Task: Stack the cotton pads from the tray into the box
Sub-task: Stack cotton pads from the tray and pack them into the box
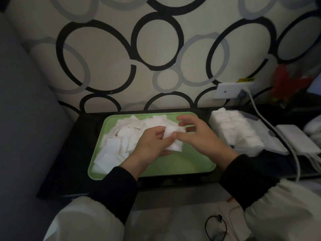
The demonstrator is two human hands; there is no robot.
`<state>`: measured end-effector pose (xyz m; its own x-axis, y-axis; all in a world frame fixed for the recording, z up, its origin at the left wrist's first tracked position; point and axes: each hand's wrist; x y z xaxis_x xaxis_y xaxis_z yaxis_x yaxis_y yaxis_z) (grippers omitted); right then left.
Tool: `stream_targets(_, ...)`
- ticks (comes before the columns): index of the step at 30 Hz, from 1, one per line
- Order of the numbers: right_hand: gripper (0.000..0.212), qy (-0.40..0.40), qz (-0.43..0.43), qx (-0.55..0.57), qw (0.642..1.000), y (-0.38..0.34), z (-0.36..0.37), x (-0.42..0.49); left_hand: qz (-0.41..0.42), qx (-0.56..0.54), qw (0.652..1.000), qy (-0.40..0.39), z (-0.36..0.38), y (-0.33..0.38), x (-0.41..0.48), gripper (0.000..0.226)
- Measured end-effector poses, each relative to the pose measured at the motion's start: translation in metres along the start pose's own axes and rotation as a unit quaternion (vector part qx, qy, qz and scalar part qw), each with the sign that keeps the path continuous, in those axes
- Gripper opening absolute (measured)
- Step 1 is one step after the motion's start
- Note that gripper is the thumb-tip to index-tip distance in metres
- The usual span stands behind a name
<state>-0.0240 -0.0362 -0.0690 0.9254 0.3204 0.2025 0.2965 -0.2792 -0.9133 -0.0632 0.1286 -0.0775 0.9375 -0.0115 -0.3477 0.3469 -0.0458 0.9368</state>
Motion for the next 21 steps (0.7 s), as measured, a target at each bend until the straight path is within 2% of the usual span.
stream_targets(3, 0.035, -0.074, -0.05, -0.063, 0.994, 0.006, -0.021, -0.003, 0.028, 0.029, 0.999, -0.016, 0.014, 0.0, 0.002, 0.017)
stream_targets(7, 0.016, -0.089, -0.039, -0.106, 0.99, 0.011, -0.059, -0.008, 0.033, 0.022, 0.999, 0.01, 0.035, 0.002, 0.01, 0.024)
stream_targets(9, 0.01, -0.063, -0.049, -0.129, 0.988, 0.008, -0.084, -0.009, 0.035, -0.002, 0.999, 0.013, 0.046, 0.005, 0.013, 0.021)
stream_targets(12, 0.005, 0.044, -0.032, -0.115, 0.992, 0.002, -0.127, -0.008, 0.027, -0.021, 0.999, 0.017, 0.067, 0.005, 0.021, 0.018)
stream_targets(14, 0.008, 0.072, -0.017, -0.122, 0.99, 0.003, -0.151, -0.007, 0.02, -0.015, 1.0, 0.007, 0.083, 0.003, 0.024, 0.013)
stream_targets(16, 0.011, 0.051, -0.008, -0.183, 0.982, 0.008, -0.169, -0.005, 0.021, -0.006, 1.0, -0.01, 0.102, 0.001, 0.027, 0.009)
stream_targets(21, 0.012, -0.079, 0.02, -0.32, 0.944, 0.017, -0.188, 0.007, 0.04, 0.013, 0.999, -0.031, 0.145, -0.004, 0.038, 0.011)
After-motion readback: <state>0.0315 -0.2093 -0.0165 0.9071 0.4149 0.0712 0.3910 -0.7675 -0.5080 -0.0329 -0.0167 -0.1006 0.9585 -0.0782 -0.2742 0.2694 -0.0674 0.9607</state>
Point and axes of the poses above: each hand's wrist, its own x-axis towards the middle knuckle, its own z-axis out of the palm, y = z × x, and after that the axes turned 11 degrees about -z, right-handed
